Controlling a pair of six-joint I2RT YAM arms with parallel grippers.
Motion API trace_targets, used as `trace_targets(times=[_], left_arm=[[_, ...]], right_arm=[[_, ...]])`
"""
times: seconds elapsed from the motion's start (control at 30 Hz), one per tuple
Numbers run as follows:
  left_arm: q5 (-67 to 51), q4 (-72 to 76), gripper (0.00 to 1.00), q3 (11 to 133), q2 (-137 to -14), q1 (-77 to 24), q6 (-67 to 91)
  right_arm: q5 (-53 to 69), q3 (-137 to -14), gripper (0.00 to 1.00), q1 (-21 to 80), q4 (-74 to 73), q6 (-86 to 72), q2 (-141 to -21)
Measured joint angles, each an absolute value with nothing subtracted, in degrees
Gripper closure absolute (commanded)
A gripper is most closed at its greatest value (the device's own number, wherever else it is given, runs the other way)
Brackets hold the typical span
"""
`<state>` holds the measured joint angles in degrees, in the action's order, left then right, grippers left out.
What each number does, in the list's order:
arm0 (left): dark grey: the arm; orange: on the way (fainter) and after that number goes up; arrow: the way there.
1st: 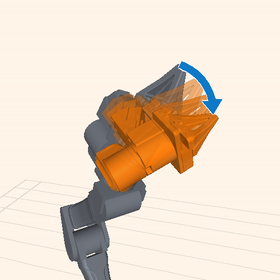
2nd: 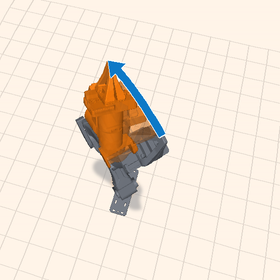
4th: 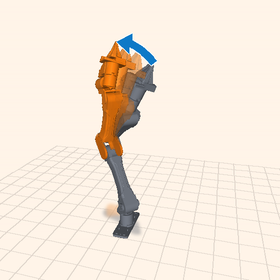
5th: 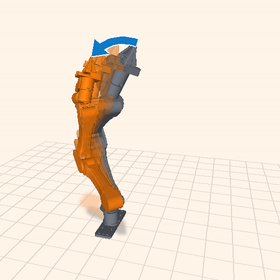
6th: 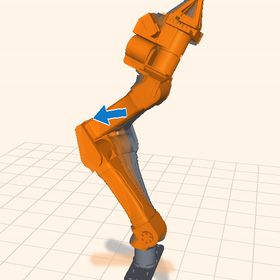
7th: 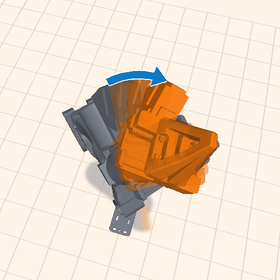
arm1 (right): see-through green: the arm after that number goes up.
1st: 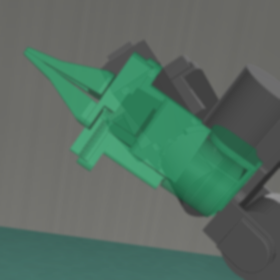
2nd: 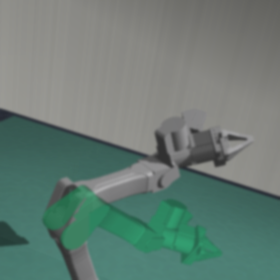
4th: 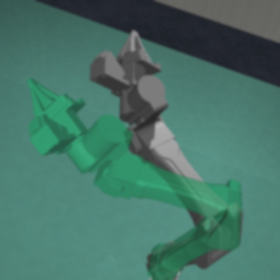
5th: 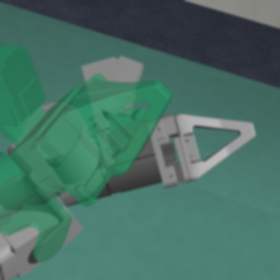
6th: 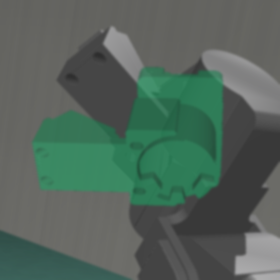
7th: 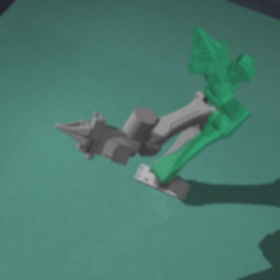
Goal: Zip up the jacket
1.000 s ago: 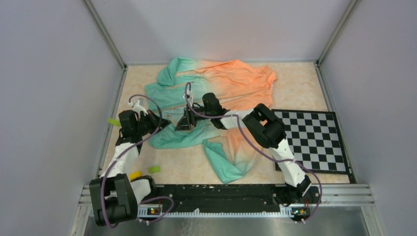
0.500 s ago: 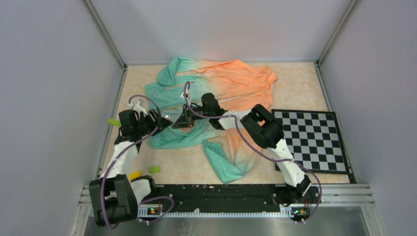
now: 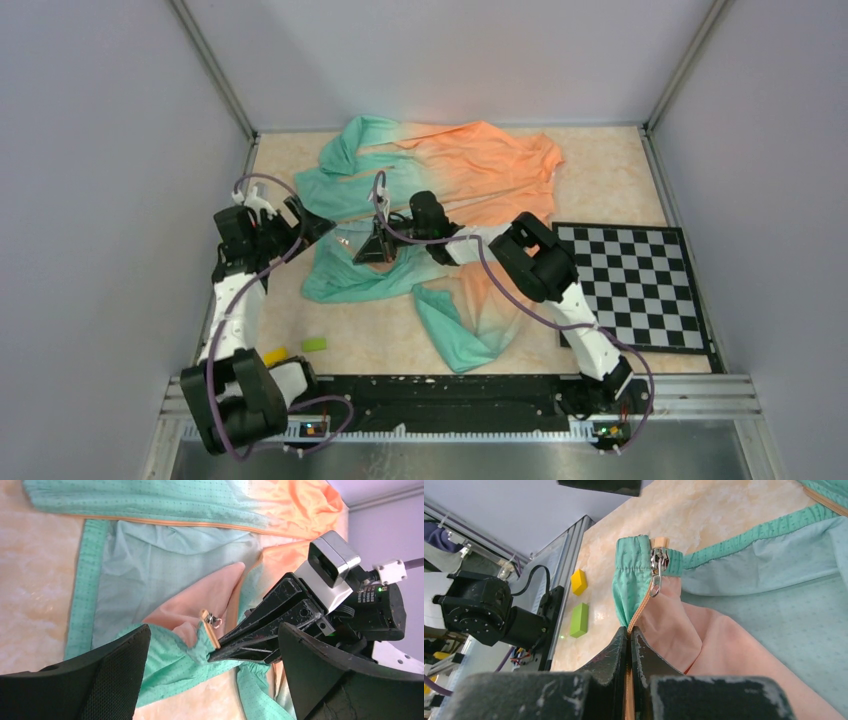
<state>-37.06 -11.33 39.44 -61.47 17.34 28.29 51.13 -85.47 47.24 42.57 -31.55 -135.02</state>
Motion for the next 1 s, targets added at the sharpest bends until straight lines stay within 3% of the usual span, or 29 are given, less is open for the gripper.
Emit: trace_targets(times=[0.2, 0.27, 0.33, 0.77, 0.83, 0.93, 1.0], left_arm=[[-48.4, -4.0, 0.11, 40.3, -73.8, 17.8, 28.2], [-51.7, -1.5, 0.2, 40.1, -76.1, 17.8, 28.8], [-53.6, -0.2, 0.28, 39.7, -76.4, 17.8, 28.8], [-54.6, -2.7, 0.58, 34.1, -71.4, 17.8, 27.9], [-54.6, -2.7, 0.55, 33.7, -71.4, 17.8, 28.3], [-54.3, -2.7, 0.33, 33.3, -71.4, 17.8, 28.7], [-53.9, -2.9, 0.28, 33.2, -71.3, 17.8, 28.9]], right_arm=[[51.4, -84.8, 1.0, 47.2, 43.8, -32.1, -134.6], [51.5, -84.8, 1.0, 47.2, 44.5, -32.6, -134.6], [51.6, -84.8, 1.0, 47.2, 45.0, -33.3, -134.6], [51.0, -84.7, 1.0, 47.2, 48.1, -36.7, -134.6], [51.0, -84.7, 1.0, 47.2, 48.5, -37.1, -134.6], [51.0, -84.7, 1.0, 47.2, 48.6, -37.6, -134.6], [50.9, -84.7, 1.0, 47.2, 48.6, -37.7, -134.6]])
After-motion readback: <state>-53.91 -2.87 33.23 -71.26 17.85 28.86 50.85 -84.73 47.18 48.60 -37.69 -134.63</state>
